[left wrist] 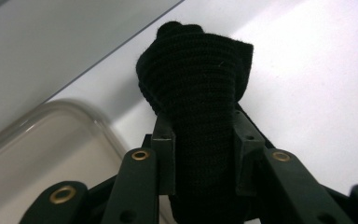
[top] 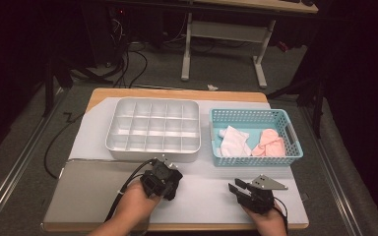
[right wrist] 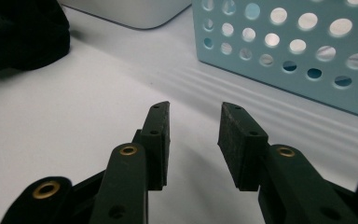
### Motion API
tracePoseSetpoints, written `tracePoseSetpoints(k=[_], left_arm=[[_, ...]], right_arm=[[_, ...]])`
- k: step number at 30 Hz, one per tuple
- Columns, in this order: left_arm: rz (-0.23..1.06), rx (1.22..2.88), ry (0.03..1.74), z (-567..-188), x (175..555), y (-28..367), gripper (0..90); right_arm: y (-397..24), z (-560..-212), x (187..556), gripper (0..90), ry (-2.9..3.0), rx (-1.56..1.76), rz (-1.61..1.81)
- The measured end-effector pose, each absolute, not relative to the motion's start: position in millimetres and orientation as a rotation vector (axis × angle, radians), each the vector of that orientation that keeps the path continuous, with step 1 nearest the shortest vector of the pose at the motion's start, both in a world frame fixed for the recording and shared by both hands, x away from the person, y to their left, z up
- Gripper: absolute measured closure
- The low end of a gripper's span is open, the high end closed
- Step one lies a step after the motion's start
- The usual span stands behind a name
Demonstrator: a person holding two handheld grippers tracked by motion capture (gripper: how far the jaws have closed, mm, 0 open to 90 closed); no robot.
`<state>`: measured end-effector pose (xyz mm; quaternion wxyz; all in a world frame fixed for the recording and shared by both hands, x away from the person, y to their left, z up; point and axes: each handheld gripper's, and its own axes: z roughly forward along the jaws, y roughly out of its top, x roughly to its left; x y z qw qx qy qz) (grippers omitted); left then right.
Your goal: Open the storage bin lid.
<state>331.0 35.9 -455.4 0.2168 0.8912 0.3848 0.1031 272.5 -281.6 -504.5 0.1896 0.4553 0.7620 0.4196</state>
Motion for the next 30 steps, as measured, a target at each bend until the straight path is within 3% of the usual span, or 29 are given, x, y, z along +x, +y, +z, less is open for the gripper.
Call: tracePoseSetpoints(k=[16,30], left_arm=[[0.214,2.487,1.141,-442,342,42,68.1],[0.245,2.479,1.181,-419,352,64,68.2]], right_arm=[[-285,-505,274,59.4,2.143,1.313,1.212],[-286,-507,276,59.6,2.146,1.342,1.222]])
